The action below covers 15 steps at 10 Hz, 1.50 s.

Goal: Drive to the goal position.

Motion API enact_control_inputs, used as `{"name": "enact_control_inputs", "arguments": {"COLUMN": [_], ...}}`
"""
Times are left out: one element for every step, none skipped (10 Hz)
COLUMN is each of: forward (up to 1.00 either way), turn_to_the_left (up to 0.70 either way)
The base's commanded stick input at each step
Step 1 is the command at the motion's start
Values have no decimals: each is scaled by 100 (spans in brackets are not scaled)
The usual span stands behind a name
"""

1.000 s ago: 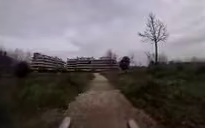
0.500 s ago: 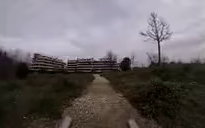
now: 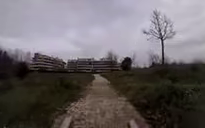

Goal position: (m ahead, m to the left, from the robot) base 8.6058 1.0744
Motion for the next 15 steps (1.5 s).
{"name": "enact_control_inputs", "arguments": {"forward": [50, 50, 50, 50, 50, 50, 50, 50, 50, 50, 50, 50, 50, 50, 50], "turn_to_the_left": [0, 0, 0, 0, 0, 0, 0, 0, 0, 0, 0, 0, 0, 0, 0]}}
